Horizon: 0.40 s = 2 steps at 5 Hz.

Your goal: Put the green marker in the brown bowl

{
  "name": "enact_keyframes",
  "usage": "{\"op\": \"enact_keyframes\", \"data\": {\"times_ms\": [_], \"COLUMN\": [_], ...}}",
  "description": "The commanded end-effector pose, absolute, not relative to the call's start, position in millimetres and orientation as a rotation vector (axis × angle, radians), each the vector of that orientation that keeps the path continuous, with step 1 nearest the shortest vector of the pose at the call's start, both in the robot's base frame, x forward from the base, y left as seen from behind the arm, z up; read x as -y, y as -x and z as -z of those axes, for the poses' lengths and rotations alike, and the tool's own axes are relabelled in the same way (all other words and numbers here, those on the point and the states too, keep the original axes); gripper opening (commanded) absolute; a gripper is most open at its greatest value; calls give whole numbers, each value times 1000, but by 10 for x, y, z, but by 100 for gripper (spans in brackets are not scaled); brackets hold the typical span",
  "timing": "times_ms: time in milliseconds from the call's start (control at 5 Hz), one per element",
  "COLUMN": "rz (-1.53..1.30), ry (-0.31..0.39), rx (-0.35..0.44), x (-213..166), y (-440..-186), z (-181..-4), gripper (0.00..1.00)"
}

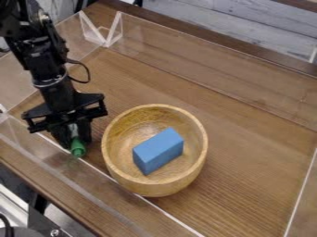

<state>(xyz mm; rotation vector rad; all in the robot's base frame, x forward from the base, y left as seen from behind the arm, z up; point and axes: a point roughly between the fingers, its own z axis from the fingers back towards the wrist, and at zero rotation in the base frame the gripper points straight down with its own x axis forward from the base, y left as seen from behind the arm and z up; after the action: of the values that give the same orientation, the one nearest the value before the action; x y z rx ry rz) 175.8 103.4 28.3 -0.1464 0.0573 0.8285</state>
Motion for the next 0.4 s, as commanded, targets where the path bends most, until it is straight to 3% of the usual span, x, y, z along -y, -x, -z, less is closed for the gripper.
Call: {"op": "enact_keyframes", "data": {"times_ms": [0,200], "rz": [-812,-802], "ry": [123,113], "rx": [10,21], "x": [-1108,-1119], "y": [-1846,-1857], "z": [-441,-483], "gripper": [0,0]}}
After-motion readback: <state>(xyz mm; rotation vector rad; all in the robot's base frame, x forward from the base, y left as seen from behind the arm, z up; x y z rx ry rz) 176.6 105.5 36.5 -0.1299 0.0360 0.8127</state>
